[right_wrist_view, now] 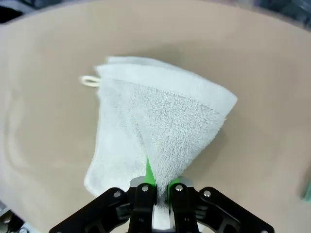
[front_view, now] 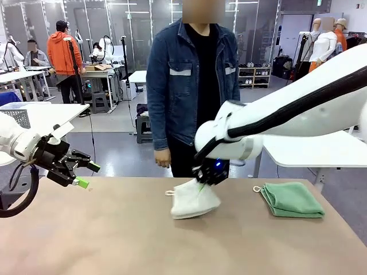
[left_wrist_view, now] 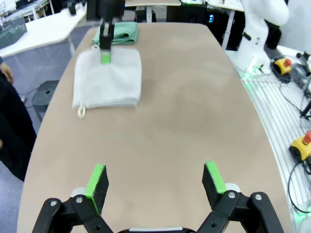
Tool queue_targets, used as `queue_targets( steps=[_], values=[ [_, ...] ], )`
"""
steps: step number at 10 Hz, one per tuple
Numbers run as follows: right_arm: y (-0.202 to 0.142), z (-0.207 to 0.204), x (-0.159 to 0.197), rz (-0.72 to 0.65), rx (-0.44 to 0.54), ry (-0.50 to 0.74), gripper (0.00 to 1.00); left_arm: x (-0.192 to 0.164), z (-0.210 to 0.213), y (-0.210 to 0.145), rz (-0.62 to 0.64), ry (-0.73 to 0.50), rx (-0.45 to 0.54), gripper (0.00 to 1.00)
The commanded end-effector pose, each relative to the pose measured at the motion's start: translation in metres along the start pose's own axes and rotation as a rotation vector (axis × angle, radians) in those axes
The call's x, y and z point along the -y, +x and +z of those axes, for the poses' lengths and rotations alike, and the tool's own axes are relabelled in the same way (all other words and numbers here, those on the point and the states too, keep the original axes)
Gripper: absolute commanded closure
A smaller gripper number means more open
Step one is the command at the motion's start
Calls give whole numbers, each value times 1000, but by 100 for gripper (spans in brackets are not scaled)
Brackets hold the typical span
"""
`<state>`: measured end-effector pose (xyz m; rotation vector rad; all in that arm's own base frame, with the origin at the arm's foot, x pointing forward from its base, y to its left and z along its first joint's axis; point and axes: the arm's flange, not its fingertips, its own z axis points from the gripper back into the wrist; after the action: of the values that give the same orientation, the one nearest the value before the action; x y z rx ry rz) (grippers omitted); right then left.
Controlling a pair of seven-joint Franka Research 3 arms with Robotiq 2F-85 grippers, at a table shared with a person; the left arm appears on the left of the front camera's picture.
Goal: Fold the towels and place them in the basket.
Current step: Stack the folded Towel with hook on the right side of the table.
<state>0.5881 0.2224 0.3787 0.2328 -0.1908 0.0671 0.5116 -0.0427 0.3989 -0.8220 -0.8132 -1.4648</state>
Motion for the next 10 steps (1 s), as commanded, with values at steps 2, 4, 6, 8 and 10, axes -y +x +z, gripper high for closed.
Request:
queue_targets(
  steps=[2, 4, 6, 8, 10],
  values=[
    [-8, 85, 72, 48, 4, -19, 90, 1, 1, 1, -6, 1, -9, 2],
    [1, 124, 112, 106, -35, -34, 90, 1, 1, 1, -6, 1, -9, 2],
    [24, 136, 162, 117, -61, 0, 90, 1, 1, 1, -6, 1, -9, 2],
    [38, 133, 203, 162, -79, 81, 90, 1, 1, 1, -6, 1, -9, 2],
    [53, 125, 231, 147, -80, 151, 90, 1, 1, 1, -6, 1, -9, 2]
  ],
)
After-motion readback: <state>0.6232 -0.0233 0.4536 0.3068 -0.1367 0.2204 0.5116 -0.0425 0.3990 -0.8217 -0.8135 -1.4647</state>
